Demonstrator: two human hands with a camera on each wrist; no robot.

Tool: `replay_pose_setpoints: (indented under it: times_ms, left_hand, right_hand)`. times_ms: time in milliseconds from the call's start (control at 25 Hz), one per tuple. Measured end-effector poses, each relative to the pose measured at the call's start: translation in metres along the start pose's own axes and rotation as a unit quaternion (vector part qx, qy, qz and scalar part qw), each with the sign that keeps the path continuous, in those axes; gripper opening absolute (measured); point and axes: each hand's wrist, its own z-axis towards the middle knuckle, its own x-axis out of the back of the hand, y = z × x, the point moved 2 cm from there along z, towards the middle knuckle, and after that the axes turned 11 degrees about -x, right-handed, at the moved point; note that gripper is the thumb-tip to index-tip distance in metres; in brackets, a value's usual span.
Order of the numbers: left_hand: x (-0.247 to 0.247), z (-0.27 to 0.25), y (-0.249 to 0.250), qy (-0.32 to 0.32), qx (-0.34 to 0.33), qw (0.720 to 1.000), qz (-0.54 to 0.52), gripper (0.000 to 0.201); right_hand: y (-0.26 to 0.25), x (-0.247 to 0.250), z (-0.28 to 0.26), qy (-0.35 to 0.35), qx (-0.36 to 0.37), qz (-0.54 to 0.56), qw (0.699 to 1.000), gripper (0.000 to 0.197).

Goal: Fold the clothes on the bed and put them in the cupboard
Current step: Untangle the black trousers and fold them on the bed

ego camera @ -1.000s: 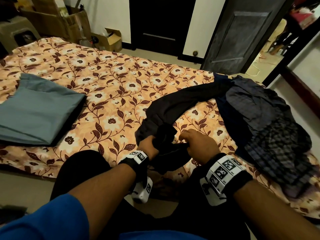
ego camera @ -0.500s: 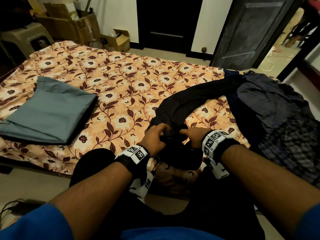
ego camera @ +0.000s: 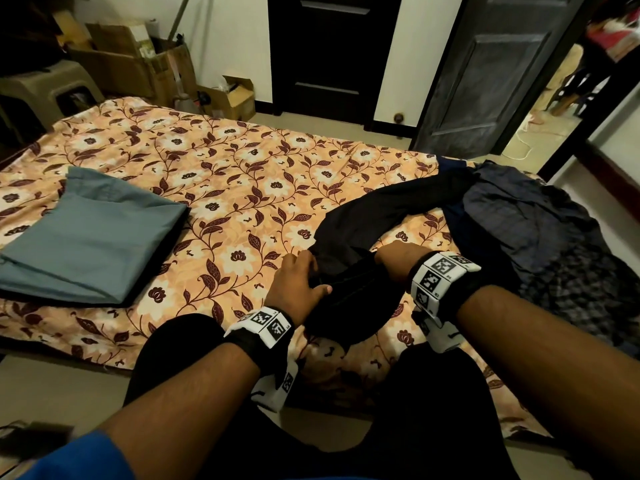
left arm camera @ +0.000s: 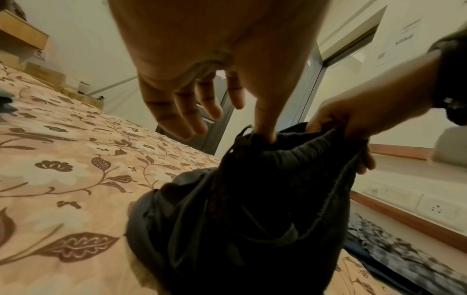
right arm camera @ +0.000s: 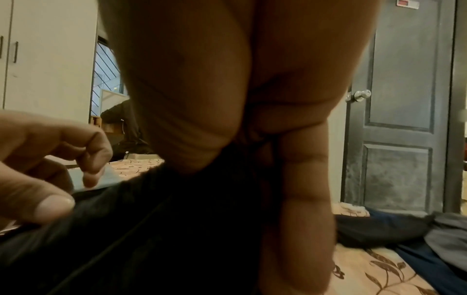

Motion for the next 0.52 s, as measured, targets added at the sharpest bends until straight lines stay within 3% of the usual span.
replay_pose_setpoints:
  times_ms: [80, 200, 280, 360, 400, 440, 520]
  left_hand:
    - [-0.005, -0.001, 0.006, -0.030, 0.042, 0.998, 0.026, 0.031]
    - [-0.013, -0.011, 0.007, -0.124, 0.099, 0.985, 0.074, 0.040]
    - [-0.017, -0.016, 0.003, -0.138, 0.113, 0.980, 0.089, 0.033]
    - [-0.015, -0.021, 0.000, -0.102, 0.124, 0.987, -0.009, 0.029]
    - [-0.013, -0.020, 0.001, -0.059, 0.135, 0.982, -0.123, 0.030]
    - [-0.011, -0.019, 0.004, -0.007, 0.153, 0.953, -0.261, 0.030]
    - [-0.005, -0.015, 0.015, 0.058, 0.192, 0.844, -0.498, 0.024]
  right_hand:
    - [0.007, 0.004, 0.000, -0.009, 0.002, 0.012, 1.000, 0.029]
    - [0.009, 0.008, -0.005, -0.022, 0.000, -0.011, 1.000, 0.027]
    - [0.002, 0.009, -0.009, -0.032, -0.017, -0.045, 0.998, 0.021]
    - [-0.002, 0.009, -0.014, -0.041, -0.024, -0.060, 0.997, 0.027]
    - [-0.001, 0.007, -0.014, -0.044, -0.020, -0.056, 0.997, 0.028]
    - [0.002, 0.005, -0.014, -0.043, -0.014, -0.044, 0.998, 0.029]
    - [0.010, 0.000, -0.015, -0.041, -0.002, -0.015, 0.999, 0.030]
